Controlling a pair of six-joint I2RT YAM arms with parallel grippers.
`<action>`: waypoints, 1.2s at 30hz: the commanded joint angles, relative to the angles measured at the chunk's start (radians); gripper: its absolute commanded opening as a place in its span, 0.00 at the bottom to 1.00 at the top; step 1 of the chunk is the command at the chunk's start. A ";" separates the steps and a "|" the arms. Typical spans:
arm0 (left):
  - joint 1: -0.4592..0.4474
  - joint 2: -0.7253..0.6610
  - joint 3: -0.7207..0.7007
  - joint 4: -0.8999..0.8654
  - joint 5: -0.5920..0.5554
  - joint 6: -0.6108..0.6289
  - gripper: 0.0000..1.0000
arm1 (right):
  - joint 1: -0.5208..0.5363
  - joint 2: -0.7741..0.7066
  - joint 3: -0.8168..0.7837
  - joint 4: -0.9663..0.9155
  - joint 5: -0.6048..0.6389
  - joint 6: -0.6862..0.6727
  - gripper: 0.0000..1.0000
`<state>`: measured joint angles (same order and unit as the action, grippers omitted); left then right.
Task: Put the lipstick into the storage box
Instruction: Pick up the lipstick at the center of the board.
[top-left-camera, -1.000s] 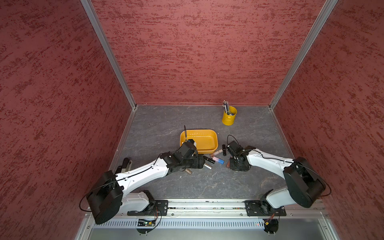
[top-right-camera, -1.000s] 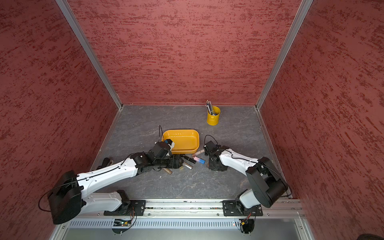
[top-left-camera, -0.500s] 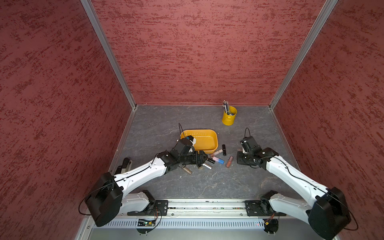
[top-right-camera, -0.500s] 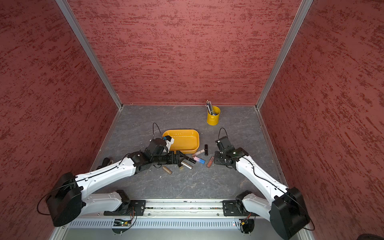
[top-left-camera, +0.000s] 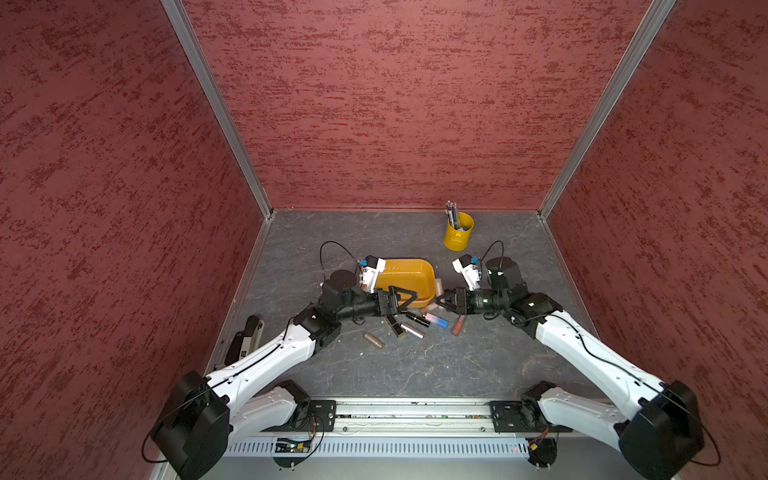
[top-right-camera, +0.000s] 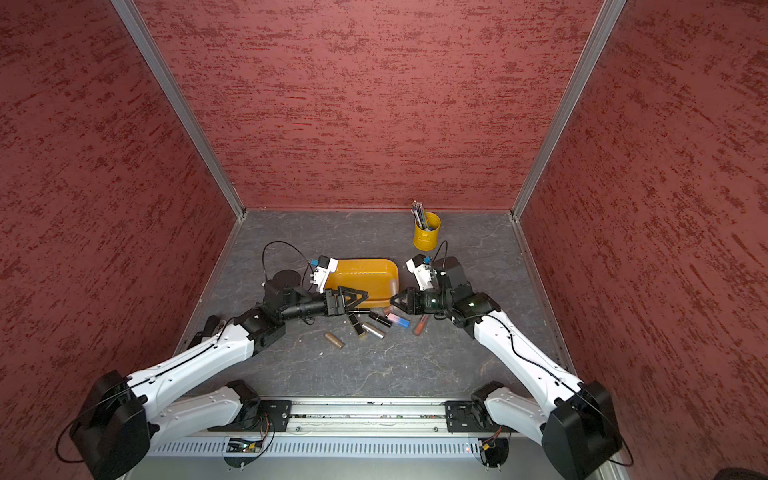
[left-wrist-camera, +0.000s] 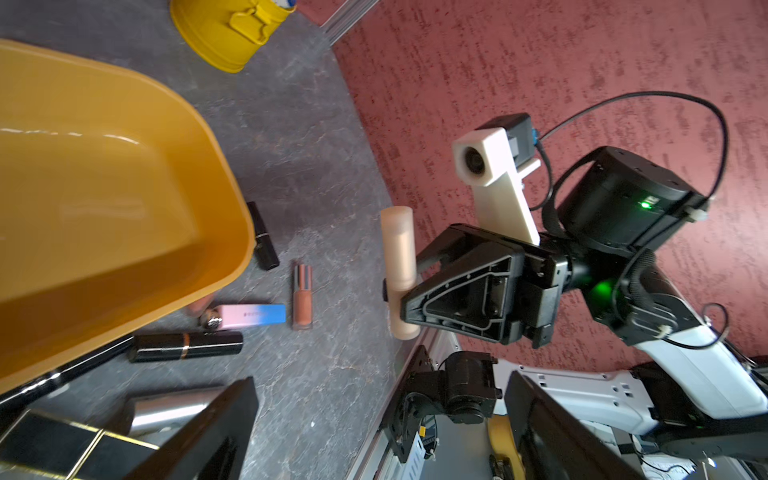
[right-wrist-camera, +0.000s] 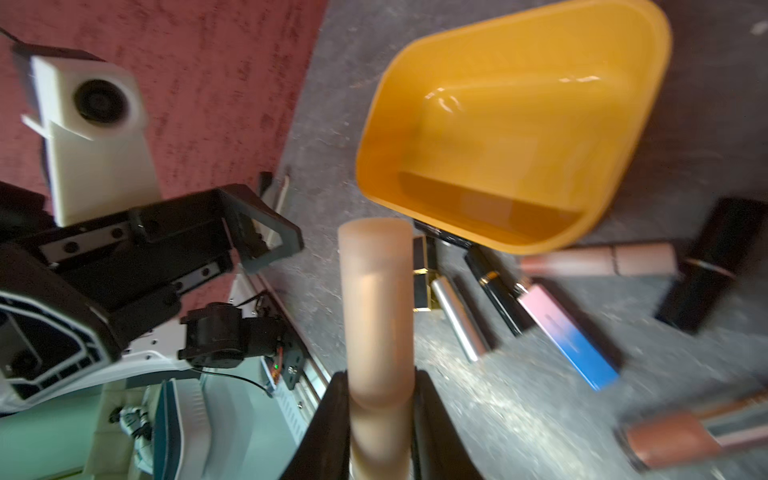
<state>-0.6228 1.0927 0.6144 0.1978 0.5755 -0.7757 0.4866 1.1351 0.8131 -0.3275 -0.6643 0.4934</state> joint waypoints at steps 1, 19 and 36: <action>0.004 0.001 0.015 0.073 0.064 -0.023 0.96 | 0.045 0.040 0.040 0.172 -0.131 0.047 0.16; -0.005 0.039 0.014 0.161 0.057 -0.080 0.71 | 0.145 0.092 0.049 0.301 -0.133 0.102 0.16; -0.008 0.039 0.020 0.144 0.036 -0.082 0.33 | 0.167 0.097 0.048 0.299 -0.129 0.097 0.16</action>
<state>-0.6285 1.1278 0.6144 0.3332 0.6193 -0.8658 0.6453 1.2270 0.8303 -0.0578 -0.7830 0.5953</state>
